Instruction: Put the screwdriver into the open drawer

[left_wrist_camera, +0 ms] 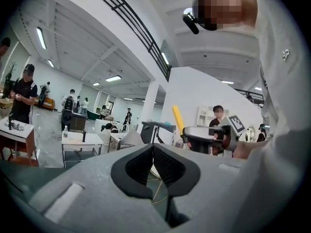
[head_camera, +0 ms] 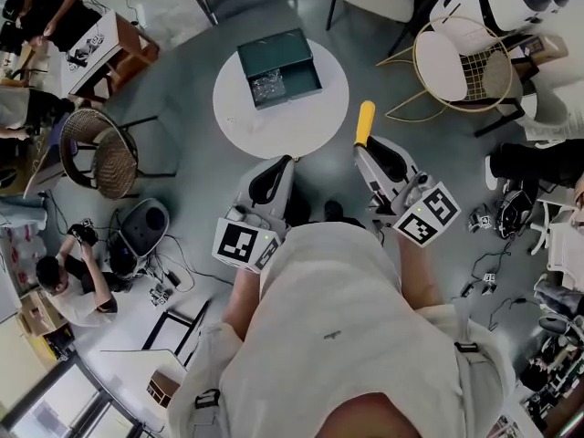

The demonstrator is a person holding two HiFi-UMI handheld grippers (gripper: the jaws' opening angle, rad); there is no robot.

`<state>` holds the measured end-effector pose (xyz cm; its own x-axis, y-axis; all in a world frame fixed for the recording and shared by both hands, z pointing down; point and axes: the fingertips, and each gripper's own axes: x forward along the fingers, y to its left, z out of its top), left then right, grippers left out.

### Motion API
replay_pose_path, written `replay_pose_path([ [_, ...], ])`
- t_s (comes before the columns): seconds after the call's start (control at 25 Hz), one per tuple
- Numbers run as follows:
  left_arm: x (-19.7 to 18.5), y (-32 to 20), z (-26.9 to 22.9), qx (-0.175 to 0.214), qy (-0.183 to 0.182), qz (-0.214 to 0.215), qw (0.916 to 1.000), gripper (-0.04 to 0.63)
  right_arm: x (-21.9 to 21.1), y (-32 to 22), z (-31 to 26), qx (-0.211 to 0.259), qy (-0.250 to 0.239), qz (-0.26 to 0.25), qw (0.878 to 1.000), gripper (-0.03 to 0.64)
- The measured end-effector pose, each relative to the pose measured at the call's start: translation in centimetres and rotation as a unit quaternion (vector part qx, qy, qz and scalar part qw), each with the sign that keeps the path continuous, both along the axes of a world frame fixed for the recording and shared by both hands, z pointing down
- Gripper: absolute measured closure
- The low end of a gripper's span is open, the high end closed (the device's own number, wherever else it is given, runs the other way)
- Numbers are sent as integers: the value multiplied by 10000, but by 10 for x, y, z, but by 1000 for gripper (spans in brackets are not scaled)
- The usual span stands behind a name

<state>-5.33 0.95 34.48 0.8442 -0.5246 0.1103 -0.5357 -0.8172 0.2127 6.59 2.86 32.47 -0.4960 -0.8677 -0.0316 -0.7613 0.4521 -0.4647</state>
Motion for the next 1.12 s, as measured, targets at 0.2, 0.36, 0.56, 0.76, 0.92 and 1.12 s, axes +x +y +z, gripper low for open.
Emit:
replay_pose_path([
  [0.2, -22, -28, -2, 18, 117, 42, 9999, 584, -22, -23, -6, 16, 100, 79, 9999, 532],
  [0.36, -44, -47, 3, -21, 175, 119, 9998, 584, -44, -42, -6, 7, 191, 165, 9997, 532],
  [0.56, -54, -61, 13, -109, 135, 244, 9996, 584, -51, -52, 1, -100, 289, 338, 9990, 532],
  [0.76, -58, -71, 19, -185, 92, 245, 9995, 584, -50, -50, 5, -225, 477, 399, 9978, 532],
  [0.92, -59, -72, 18, -182, 139, 187, 9996, 584, -48, -52, 15, -352, 622, 398, 9967, 532],
  [1.12, -74, -80, 26, -194, -50, 40, 9998, 584, -56, -83, 19, -366, 857, 179, 9955, 532],
])
